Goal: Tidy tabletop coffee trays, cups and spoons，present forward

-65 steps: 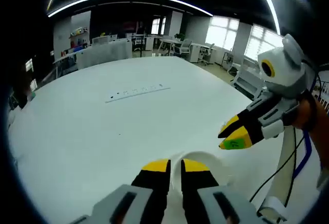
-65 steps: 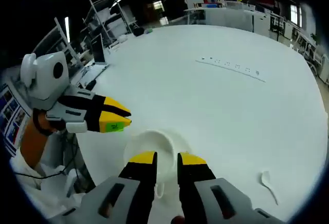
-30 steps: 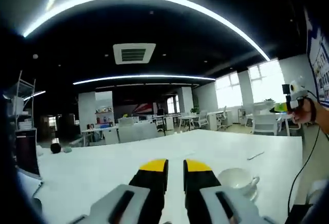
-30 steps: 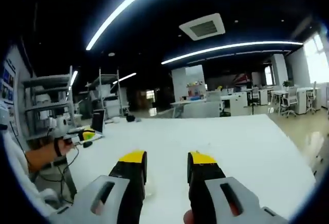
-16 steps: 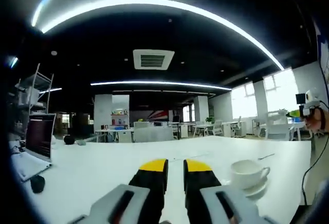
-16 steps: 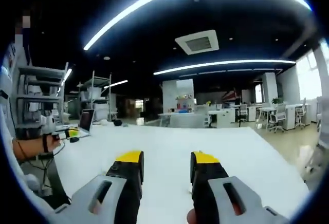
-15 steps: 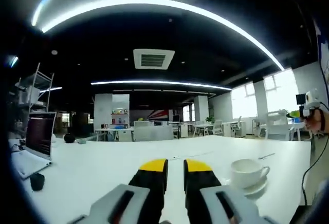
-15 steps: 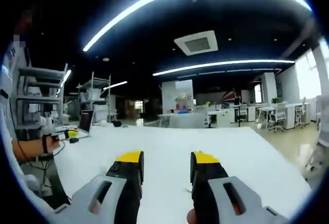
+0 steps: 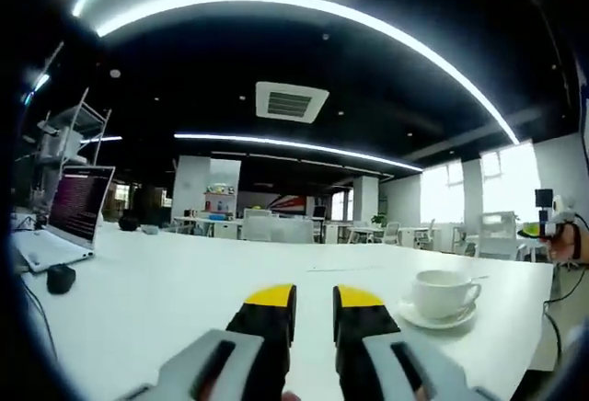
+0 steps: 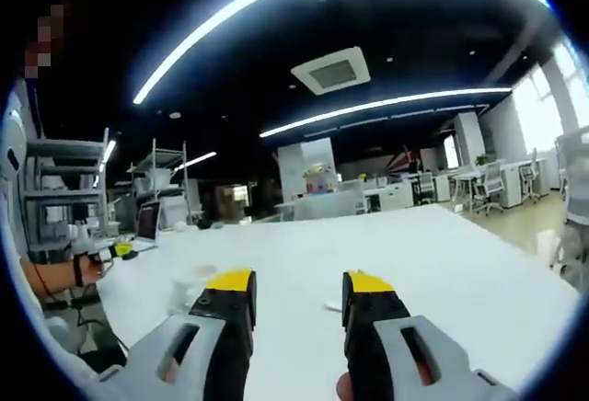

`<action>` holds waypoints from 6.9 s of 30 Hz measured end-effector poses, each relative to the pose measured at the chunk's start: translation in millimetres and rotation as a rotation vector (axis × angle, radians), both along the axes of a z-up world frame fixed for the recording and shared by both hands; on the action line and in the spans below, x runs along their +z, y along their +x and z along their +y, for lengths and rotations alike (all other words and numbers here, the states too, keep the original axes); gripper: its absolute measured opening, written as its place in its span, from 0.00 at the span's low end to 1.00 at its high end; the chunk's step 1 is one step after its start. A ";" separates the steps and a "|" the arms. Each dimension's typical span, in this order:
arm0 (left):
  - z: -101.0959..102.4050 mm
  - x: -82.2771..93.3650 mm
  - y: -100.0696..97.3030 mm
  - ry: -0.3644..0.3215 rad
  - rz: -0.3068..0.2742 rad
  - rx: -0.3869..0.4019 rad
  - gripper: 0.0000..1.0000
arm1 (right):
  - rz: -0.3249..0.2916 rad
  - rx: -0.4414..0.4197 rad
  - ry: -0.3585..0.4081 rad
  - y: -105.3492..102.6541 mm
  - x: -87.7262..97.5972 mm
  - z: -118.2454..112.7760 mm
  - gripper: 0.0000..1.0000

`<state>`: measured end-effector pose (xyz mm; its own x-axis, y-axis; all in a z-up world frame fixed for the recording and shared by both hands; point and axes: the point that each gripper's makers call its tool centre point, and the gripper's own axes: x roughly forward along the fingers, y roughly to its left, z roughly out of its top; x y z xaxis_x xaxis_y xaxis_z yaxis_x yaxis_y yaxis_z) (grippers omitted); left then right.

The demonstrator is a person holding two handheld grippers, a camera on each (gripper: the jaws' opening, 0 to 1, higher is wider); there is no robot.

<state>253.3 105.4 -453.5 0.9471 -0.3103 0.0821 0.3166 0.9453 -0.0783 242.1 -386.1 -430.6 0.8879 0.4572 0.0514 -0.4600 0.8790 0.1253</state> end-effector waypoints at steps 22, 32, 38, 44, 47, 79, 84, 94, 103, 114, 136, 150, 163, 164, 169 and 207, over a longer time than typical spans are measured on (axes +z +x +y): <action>-5.5 14.2 -16.5 0.097 -0.004 -0.123 0.19 | -0.047 0.013 -0.065 0.3 17.2 -15.9 0.38; -7.0 24.2 -22.3 0.252 0.090 -0.244 0.19 | 0.028 0.185 -0.388 23.8 29.0 -6.5 0.38; -6.9 32.7 -24.4 0.325 0.089 -0.262 0.19 | 0.096 0.278 -0.544 38.9 14.6 -2.8 0.36; -2.5 38.8 -26.7 0.357 0.089 -0.255 0.19 | 0.193 0.381 -0.691 51.4 -12.7 -4.2 0.34; -2.7 40.1 -28.2 0.354 0.094 -0.258 0.19 | 0.239 0.427 -0.772 60.7 -25.9 -5.6 0.33; -12.8 25.9 -48.5 0.383 0.131 -0.257 0.19 | 0.541 0.582 -0.956 122.1 -119.6 -9.1 0.23; -13.0 21.6 -52.5 0.388 0.140 -0.254 0.19 | 0.561 0.581 -0.969 125.4 -127.9 -6.7 0.23; -12.2 19.4 -62.0 0.369 0.140 -0.244 0.19 | 0.589 0.596 -0.948 122.2 -132.4 -1.3 0.19; -13.9 21.7 -65.2 0.370 0.140 -0.245 0.19 | 0.627 0.575 -0.848 120.8 -132.2 -0.5 0.09; -11.2 24.1 -61.9 0.357 0.144 -0.240 0.19 | 0.596 0.548 -0.933 116.6 -128.2 6.3 0.05; -14.9 23.4 -60.0 0.371 0.148 -0.254 0.19 | 0.571 0.519 -1.022 117.2 -116.6 1.9 0.05; -13.2 22.3 -59.4 0.371 0.150 -0.258 0.19 | 0.483 0.556 -1.121 119.6 -83.5 21.8 0.05; -17.5 23.1 -59.8 0.363 0.146 -0.280 0.19 | 0.319 0.630 -1.299 113.7 -30.2 67.7 0.05; -18.3 23.5 -60.5 0.363 0.144 -0.285 0.19 | 0.307 0.638 -1.315 113.1 -26.3 71.7 0.05; -23.2 26.0 -64.1 0.398 0.146 -0.314 0.20 | 0.267 0.682 -1.397 111.1 -10.8 90.2 0.05; -27.4 19.0 -82.5 0.390 0.143 -0.331 0.20 | 0.194 1.037 -1.762 68.9 -38.9 229.5 0.05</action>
